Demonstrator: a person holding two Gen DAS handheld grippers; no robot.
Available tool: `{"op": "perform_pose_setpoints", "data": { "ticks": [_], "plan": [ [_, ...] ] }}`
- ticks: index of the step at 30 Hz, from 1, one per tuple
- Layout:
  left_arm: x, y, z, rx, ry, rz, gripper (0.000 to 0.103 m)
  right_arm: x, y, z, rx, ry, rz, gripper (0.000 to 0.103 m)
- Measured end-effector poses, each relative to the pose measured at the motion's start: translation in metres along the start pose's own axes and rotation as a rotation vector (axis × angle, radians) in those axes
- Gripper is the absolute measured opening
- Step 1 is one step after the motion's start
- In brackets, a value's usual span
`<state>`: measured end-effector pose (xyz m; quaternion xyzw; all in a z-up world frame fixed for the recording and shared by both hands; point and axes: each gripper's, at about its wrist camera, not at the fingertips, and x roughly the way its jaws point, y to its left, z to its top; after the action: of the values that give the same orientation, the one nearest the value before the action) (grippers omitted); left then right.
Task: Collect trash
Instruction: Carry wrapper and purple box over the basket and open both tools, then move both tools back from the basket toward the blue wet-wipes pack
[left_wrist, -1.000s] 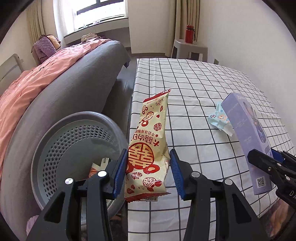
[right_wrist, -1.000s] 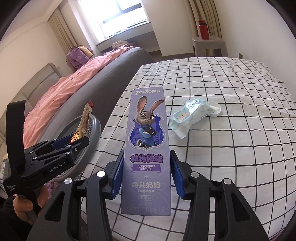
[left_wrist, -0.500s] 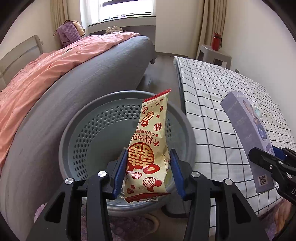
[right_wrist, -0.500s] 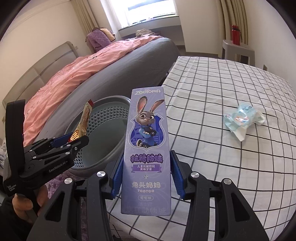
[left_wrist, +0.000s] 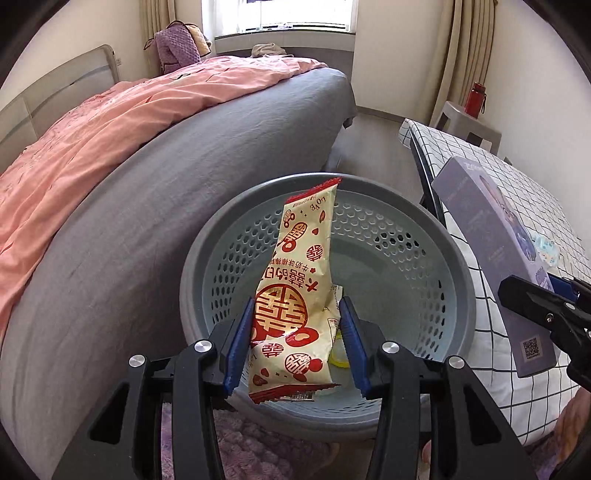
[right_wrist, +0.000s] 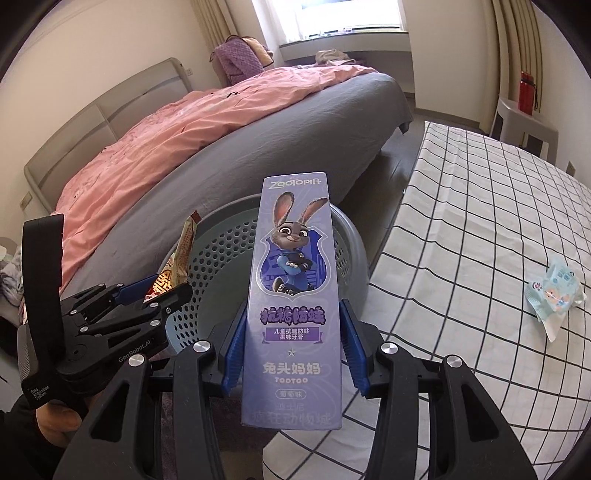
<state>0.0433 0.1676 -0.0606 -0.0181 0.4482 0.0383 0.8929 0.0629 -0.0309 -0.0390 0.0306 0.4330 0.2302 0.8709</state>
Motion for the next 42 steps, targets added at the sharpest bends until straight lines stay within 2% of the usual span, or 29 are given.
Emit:
{"op": "perform_pose_setpoints", "data": {
  "ticks": [14, 25, 27, 28, 29, 30, 42],
  "plan": [
    [0.026, 0.018, 0.013, -0.029, 0.020, 0.013, 0.044, 0.045, 0.009, 0.021, -0.014, 0.052, 0.020, 0.046],
    [0.026, 0.022, 0.019, -0.048, 0.009, 0.029, 0.045, 0.050, 0.009, 0.024, -0.018, 0.054, 0.017, 0.048],
    [0.023, 0.022, 0.019, -0.048, 0.005, 0.024, 0.048, 0.048, 0.008, 0.025, -0.017, 0.048, 0.019, 0.052],
    [0.022, 0.023, 0.019, -0.051, 0.003, 0.018, 0.055, 0.047, 0.008, 0.025, -0.015, 0.042, 0.019, 0.059],
    [0.020, 0.023, 0.019, -0.054, -0.003, 0.016, 0.060, 0.045, 0.008, 0.025, -0.012, 0.032, 0.019, 0.061],
    [0.018, 0.023, 0.018, -0.053, -0.010, 0.020, 0.060, 0.043, 0.007, 0.026, -0.009, 0.026, 0.020, 0.064],
    [0.013, 0.025, 0.018, -0.065, -0.011, 0.047, 0.066, 0.039, 0.007, 0.025, -0.006, 0.024, 0.019, 0.064]
  ]
}}
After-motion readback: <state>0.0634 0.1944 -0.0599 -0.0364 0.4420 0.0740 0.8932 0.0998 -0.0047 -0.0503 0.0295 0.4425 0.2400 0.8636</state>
